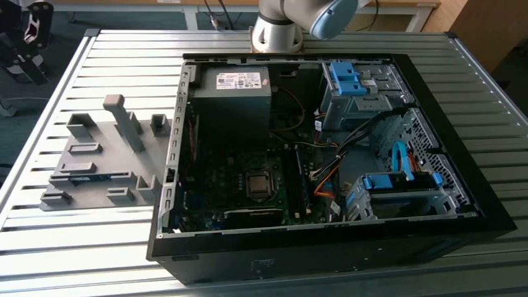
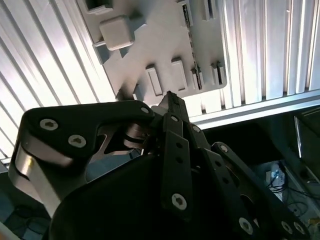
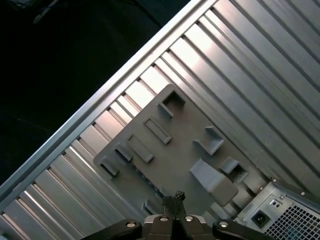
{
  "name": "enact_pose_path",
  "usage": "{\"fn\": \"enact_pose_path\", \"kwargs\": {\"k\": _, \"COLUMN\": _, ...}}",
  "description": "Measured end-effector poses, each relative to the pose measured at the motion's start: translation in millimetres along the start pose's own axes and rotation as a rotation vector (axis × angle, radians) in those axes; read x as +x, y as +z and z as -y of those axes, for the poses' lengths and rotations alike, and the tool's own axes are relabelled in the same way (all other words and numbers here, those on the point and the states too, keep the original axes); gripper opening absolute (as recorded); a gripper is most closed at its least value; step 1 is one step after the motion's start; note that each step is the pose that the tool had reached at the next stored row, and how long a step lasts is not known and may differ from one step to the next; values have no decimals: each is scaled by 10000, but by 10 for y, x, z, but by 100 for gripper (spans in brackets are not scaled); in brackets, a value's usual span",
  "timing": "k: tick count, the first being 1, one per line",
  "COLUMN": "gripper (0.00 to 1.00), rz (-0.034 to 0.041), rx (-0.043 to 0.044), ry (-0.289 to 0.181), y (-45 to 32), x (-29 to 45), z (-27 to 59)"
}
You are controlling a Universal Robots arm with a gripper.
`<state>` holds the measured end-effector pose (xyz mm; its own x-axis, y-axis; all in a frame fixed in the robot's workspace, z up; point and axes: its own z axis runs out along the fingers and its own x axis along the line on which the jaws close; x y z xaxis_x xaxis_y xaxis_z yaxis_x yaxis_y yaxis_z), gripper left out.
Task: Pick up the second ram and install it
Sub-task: 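Pick up the second ram and move it above second insertion slot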
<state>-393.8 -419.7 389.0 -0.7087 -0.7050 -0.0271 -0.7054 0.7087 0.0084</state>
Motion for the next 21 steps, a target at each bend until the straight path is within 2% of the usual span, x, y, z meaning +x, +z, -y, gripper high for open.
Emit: {"fn": "enact_pose_path", "kwargs": {"k": 21, "gripper": 11, "rz": -44, "rx": -111, "ry": -3814, "y": 68, "x": 2, "z": 1}}
